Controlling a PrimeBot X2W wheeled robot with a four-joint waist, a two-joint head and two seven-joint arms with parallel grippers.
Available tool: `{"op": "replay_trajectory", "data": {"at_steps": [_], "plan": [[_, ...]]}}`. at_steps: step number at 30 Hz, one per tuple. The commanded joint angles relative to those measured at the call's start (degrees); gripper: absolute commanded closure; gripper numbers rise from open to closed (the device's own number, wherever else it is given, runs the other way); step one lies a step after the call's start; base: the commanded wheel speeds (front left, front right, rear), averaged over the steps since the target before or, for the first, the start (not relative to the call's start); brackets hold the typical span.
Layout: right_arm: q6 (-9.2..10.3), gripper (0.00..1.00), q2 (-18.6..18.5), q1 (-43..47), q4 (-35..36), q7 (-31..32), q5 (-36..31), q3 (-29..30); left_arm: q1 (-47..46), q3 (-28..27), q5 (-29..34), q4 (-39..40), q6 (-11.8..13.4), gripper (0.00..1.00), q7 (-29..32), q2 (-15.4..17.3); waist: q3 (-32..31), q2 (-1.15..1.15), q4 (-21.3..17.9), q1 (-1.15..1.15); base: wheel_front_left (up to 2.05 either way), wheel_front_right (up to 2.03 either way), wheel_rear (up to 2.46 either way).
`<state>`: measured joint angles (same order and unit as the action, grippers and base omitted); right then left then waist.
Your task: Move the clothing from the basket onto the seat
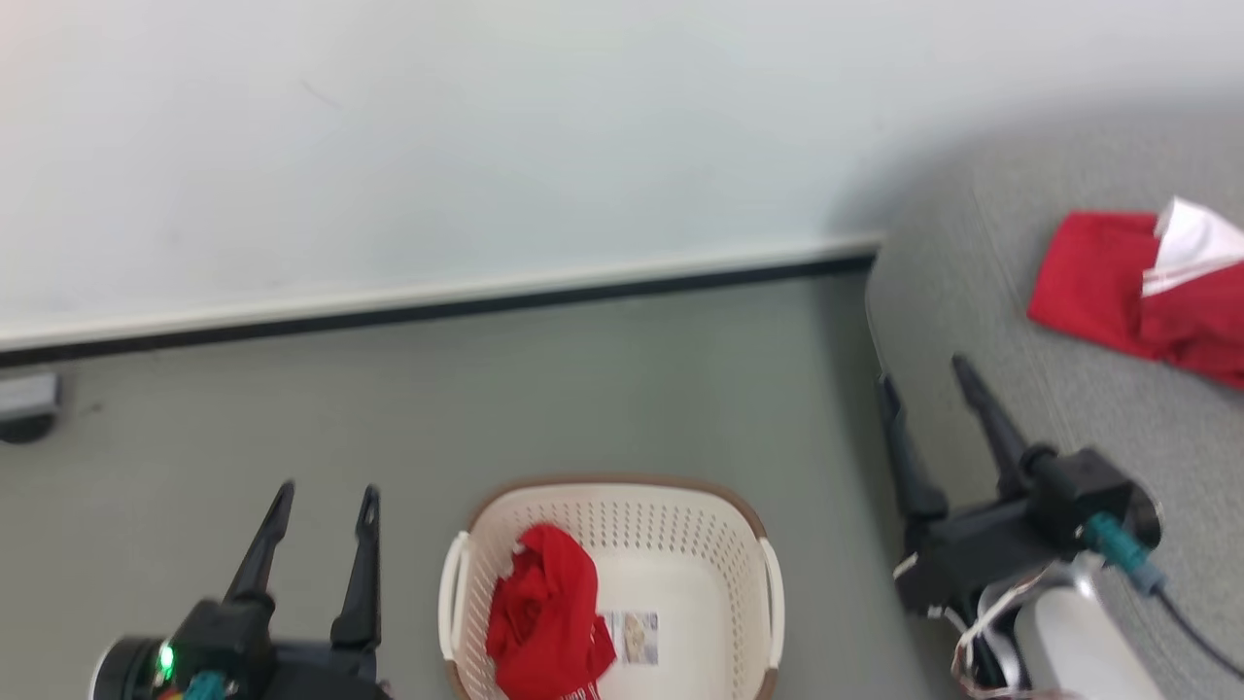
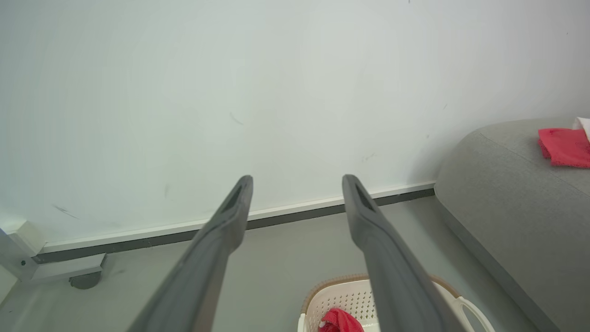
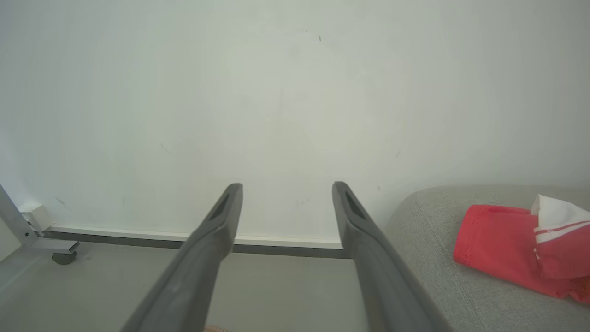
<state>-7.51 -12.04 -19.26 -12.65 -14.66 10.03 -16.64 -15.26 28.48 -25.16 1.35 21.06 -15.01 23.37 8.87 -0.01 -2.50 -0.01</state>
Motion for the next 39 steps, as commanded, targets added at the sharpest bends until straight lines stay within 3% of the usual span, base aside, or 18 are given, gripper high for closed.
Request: {"op": "replay_trajectory", "data": {"at_steps": [1, 16, 22, 30, 39], "plan": [[0.03, 0.0, 0.61, 2.45, -0.15, -0.47, 0.07, -0.53, 3.33, -1.3, 0.48, 1.28, 0.76, 0.0, -0.25, -0.13, -6.74, 0.01, 4.85, 0.01, 0.0, 0.0, 0.0], [0.03, 0.0, 4.68, 14.36, 5.72, -0.54, -1.96, -1.05, 17.27, -7.89, 11.11, 10.14, -0.21, 0.0, -0.26, -4.82, -12.28, 0.01, 4.98, 0.01, 0.0, 0.0, 0.0], [0.03, 0.0, 4.03, 17.66, 6.65, -0.54, -3.88, -2.54, 21.1, -11.16, 13.35, 10.28, -2.52, 0.0, -0.27, -8.4, -13.03, 0.01, 4.38, 0.01, 0.0, 0.0, 0.0], [0.03, 0.0, 5.28, 20.24, 7.34, -0.54, -3.5, -1.31, 22.94, -13.58, 15.8, 7.91, -6.91, 0.0, -0.27, -10.67, -13.4, 0.01, 3.16, 0.01, 0.0, 0.0, 0.0], [0.03, 0.0, 5.24, 19.52, 7.55, -0.54, -3.55, -1.83, 23.66, -16.2, 17.54, 6.63, -9.98, 0.0, -0.26, -13.43, -13.42, 0.01, 2.73, 0.01, 0.0, 0.0, 0.0]]}}
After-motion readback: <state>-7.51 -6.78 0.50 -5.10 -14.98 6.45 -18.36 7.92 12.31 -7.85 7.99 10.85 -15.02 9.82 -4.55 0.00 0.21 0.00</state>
